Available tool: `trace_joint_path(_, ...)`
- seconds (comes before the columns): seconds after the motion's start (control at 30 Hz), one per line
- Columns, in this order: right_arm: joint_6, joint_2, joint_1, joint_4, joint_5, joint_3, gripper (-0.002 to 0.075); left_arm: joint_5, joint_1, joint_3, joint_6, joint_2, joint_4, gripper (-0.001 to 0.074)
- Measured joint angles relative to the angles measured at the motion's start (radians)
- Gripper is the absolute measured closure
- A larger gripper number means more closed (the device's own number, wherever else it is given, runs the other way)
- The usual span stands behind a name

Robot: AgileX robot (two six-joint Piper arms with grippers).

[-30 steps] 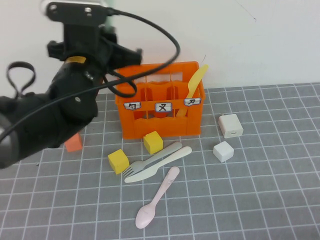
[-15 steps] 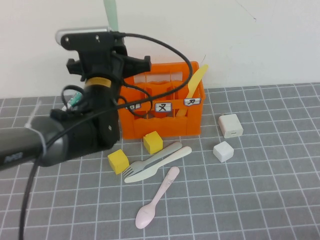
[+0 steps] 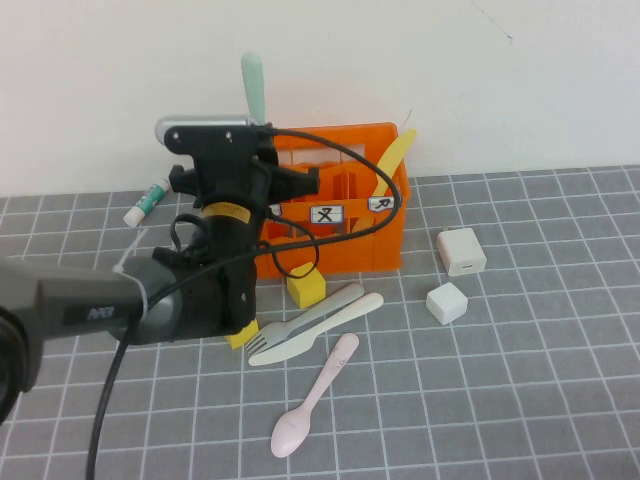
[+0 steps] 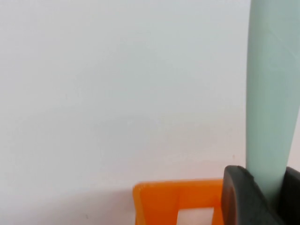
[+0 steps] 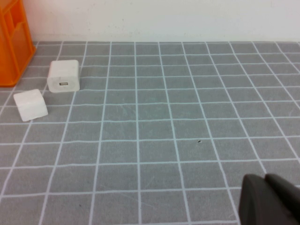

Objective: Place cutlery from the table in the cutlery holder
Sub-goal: Place the spoon on the box, then pick up the spoon

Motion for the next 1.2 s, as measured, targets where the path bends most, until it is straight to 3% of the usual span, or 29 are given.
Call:
trace_joint_path(0.23,0.0,0.0,0.0,0.0,0.0,0.0,0.0729,-0.011,0.0,0.0,-0.013,0.024,0.0,0.0616)
trace_joint_path(0.5,0.0,0.0,0.0,0.0,0.0,0.0,0.0729,-0.007,0.0,0.0,-0.006,0.005,0.002,0.0456)
trace_joint_path(0.7,0.0,0.0,0.0,0.0,0.0,0.0,0.0729,0.03,0.0,0.0,0.132,-0.117,-0.029,0.043)
trace_joint_path(0.8,0.0,0.0,0.0,0.0,0.0,0.0,0.0729,0.129,0.0,0.0,0.226,-0.224,-0.109,0.0428)
trace_joint_path(0.9,0.0,0.0,0.0,0.0,0.0,0.0,0.0729,0.302,0.001,0.0,0.339,-0.346,-0.182,0.047)
trace_joint_path(1.03,0.0,0.0,0.0,0.0,0.0,0.0,0.0729,0.596,0.001,0.004,0.515,-0.49,-0.244,0.0652)
trace_joint_path(1.2,0.0,0.0,0.0,0.0,0.0,0.0,0.0729,0.692,0.001,0.125,0.565,-0.655,-0.253,0.0723)
